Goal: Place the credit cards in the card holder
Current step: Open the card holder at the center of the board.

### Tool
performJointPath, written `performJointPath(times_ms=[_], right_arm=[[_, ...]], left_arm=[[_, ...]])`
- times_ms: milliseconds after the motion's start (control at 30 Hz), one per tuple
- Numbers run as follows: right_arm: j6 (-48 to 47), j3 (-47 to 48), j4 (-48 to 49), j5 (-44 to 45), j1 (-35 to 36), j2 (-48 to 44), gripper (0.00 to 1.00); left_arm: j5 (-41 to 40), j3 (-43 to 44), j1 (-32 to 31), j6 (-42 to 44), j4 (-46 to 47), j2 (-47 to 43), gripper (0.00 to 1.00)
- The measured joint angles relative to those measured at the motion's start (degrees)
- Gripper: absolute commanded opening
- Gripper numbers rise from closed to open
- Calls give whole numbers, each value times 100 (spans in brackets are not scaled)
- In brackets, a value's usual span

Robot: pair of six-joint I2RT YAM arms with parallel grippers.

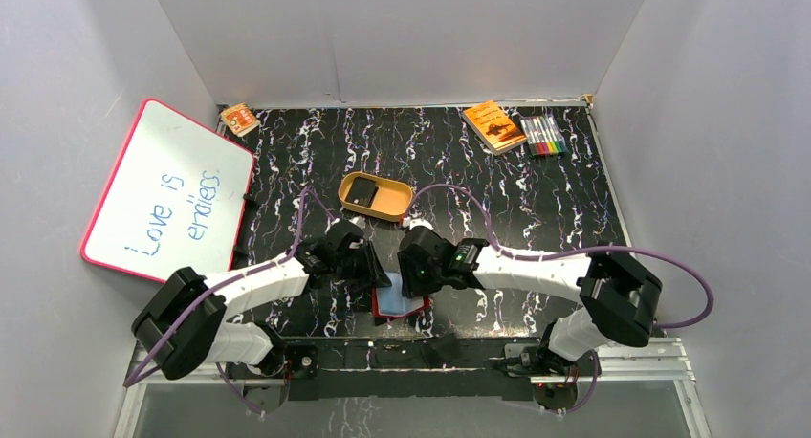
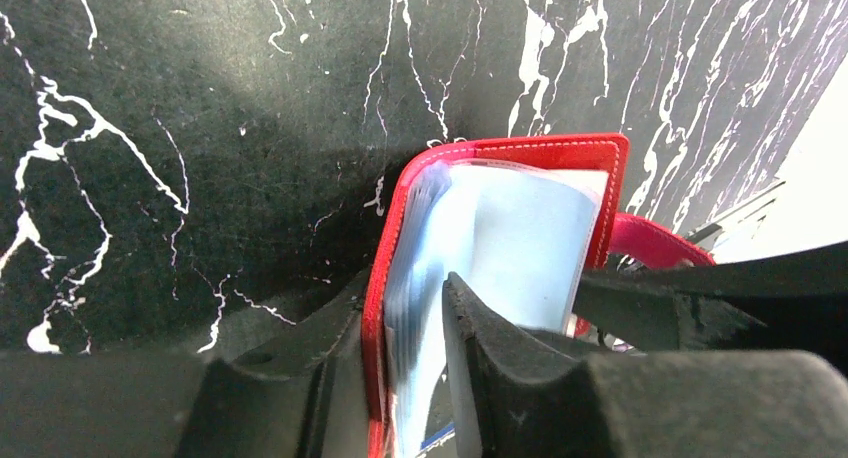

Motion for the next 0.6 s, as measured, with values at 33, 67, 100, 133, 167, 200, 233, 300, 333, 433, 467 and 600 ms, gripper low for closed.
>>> performJointPath(times_ms=[33,67,100,133,167,200,233,300,333,433,467,600], right_arm=[[22,0,-74,81,0,24,37],[46,-9,-136,164,-2,24,36],[61,-35,-168,240,-2,22,35],[90,-74,-192,310,-2,20,35],[109,-129,-214,358,-2,20,34],[133,-192,-225,400,-2,20,33],[151,-243,-240,428,-2,20,32],[179,-354,-267,459,-2,20,31],[197,-389,-293,476,-2,22,30],[258,-448,-297,505,-2,22,28],[284,-459,-297,516,-7,22,27],[345,-557,-223,544,-24,22,25]], left_arm=[[0,0,0,-2,-31,-28,37],[0,0,0,9,-48,-57,40],[2,0,0,13,-66,-96,42],[0,0,0,13,-87,-149,44],[-2,0,0,17,-111,-203,44],[-7,0,0,22,-136,-254,44],[-9,0,0,24,-160,-297,44],[-11,0,0,42,-203,-363,41],[-13,0,2,44,-221,-389,39],[-13,0,0,55,-262,-463,31],[-13,0,0,59,-267,-496,29],[-11,0,0,70,-262,-651,23]])
